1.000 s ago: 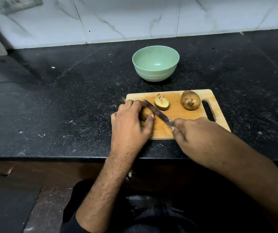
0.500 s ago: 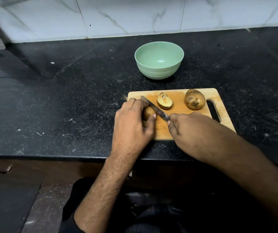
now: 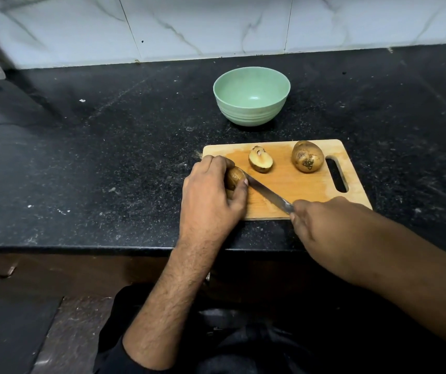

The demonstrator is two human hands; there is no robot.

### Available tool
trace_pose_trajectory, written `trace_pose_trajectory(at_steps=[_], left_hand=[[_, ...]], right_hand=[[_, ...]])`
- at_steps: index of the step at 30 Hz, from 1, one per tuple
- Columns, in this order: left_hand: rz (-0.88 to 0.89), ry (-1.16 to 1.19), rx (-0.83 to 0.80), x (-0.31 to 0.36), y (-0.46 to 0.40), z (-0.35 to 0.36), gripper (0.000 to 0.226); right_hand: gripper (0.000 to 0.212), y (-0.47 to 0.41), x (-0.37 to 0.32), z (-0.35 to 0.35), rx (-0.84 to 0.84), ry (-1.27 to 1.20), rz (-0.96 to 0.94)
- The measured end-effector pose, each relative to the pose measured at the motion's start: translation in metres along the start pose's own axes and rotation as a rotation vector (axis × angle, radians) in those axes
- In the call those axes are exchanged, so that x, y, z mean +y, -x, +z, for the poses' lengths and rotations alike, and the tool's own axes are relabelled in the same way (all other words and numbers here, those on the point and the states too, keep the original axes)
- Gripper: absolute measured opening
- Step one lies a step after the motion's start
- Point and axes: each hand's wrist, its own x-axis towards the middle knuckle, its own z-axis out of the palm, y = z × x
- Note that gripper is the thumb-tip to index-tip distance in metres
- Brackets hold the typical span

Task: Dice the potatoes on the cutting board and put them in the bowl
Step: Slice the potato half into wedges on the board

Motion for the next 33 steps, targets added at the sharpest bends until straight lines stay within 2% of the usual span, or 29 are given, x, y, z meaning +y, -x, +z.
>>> trace_pose_trajectory(at_steps=[4, 10, 15, 21, 29, 33], left_hand=[[-0.003, -0.005, 0.001, 0.000, 0.000, 0.000, 0.028], [-0.022, 0.023, -0.006, 0.000, 0.001, -0.001, 0.030], [-0.067, 0.110, 0.008, -0.006, 0.002, -0.003, 0.037], [-0.146, 0.237, 0.062, -0.010, 0.009, -0.006, 0.042], [-0.157, 0.231, 0.096, -0.011, 0.012, -0.006, 0.035], [-0.138, 0.207, 0.079, -0.012, 0.013, -0.007, 0.037]], right_hand=[[0.021, 0.021, 0.008, -0.003, -0.003, 0.014, 0.023], [0.032, 0.027, 0.016, -0.010, -0.030, -0.009, 0.053], [0.033, 0.021, 0.000, -0.015, 0.101, -0.066, 0.041], [0.026, 0.004, -0.017, -0.002, 0.165, -0.107, 0.019], [0.019, 0.005, -0.027, 0.006, 0.125, -0.122, 0.017], [0.027, 0.001, -0.025, 0.012, 0.120, -0.038, 0.030]])
